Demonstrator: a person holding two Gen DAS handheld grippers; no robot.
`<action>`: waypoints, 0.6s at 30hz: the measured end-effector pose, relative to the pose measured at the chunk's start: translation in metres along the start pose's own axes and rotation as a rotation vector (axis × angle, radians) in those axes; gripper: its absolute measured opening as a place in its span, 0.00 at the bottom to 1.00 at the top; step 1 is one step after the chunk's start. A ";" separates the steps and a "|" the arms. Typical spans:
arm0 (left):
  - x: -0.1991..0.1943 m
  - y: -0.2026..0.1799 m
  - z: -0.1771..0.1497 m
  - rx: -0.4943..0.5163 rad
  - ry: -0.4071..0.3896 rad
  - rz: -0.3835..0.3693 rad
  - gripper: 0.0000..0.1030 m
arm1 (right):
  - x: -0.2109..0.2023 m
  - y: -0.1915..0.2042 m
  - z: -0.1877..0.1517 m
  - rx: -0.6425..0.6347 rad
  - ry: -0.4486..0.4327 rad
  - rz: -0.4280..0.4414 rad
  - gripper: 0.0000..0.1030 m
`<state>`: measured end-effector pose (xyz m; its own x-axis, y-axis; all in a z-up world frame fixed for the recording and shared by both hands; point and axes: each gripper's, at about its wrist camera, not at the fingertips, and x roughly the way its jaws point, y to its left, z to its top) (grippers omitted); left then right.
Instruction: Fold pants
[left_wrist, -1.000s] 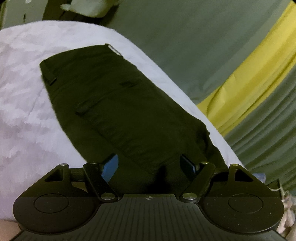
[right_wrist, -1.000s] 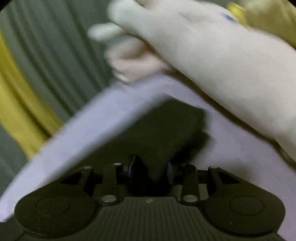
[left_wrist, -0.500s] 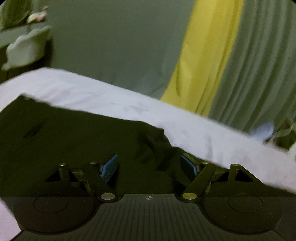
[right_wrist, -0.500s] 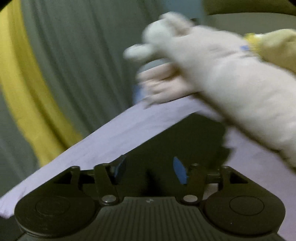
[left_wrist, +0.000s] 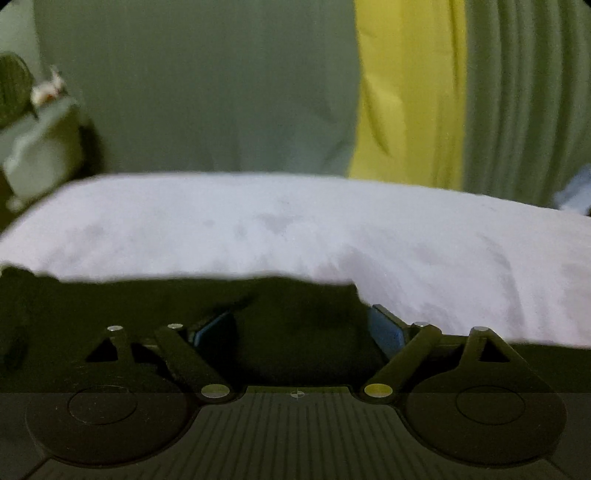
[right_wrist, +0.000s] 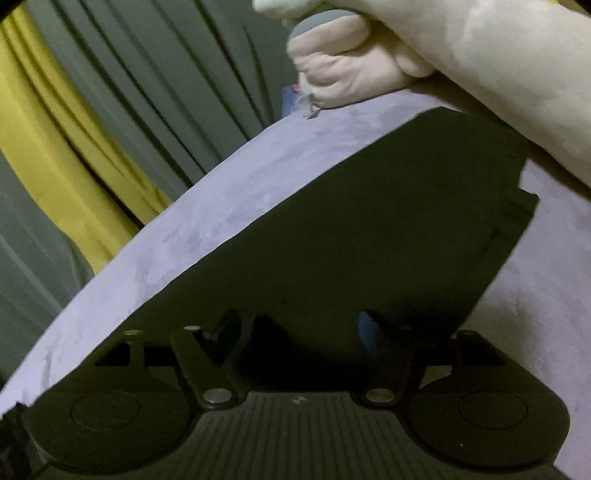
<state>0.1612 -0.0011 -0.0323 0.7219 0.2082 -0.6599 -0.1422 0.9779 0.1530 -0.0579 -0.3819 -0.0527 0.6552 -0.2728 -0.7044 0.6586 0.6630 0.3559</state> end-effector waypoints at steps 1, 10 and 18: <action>-0.002 -0.004 0.004 0.012 0.006 0.011 0.77 | 0.000 0.001 0.000 -0.004 0.000 -0.002 0.73; -0.108 0.012 -0.037 -0.007 -0.048 -0.221 0.79 | -0.062 -0.056 0.004 0.153 -0.204 0.004 0.72; -0.144 0.050 -0.099 -0.210 0.023 -0.191 0.81 | -0.070 -0.136 0.011 0.452 -0.209 0.064 0.36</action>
<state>-0.0171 0.0190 -0.0030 0.7341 0.0179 -0.6788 -0.1440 0.9810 -0.1298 -0.1890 -0.4611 -0.0450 0.7293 -0.4056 -0.5510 0.6787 0.3276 0.6572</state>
